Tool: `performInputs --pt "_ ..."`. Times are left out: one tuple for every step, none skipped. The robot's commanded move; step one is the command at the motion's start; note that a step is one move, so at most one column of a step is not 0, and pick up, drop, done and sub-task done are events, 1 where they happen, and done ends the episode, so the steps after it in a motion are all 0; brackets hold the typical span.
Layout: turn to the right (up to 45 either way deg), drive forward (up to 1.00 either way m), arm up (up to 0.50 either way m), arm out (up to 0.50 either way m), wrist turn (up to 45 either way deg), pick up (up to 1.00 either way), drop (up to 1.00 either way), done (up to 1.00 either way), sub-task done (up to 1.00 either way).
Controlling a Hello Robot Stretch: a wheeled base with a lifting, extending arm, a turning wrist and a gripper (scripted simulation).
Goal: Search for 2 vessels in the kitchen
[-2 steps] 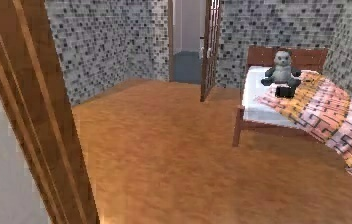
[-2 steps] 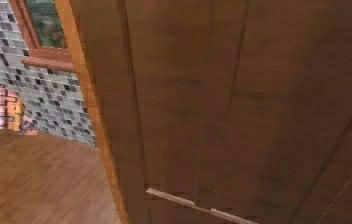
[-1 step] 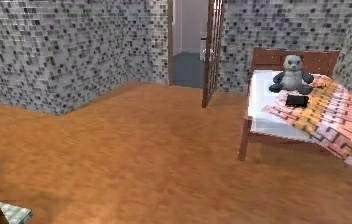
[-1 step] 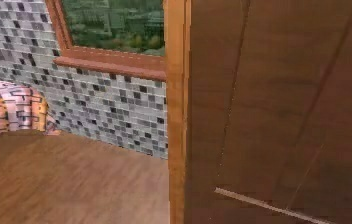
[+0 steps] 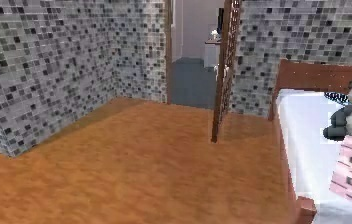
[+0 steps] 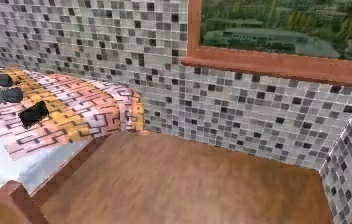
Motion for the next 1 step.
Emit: performInputs --pt "0.0 1.0 0.0 0.0 0.0 0.0 0.0 0.0 0.0"
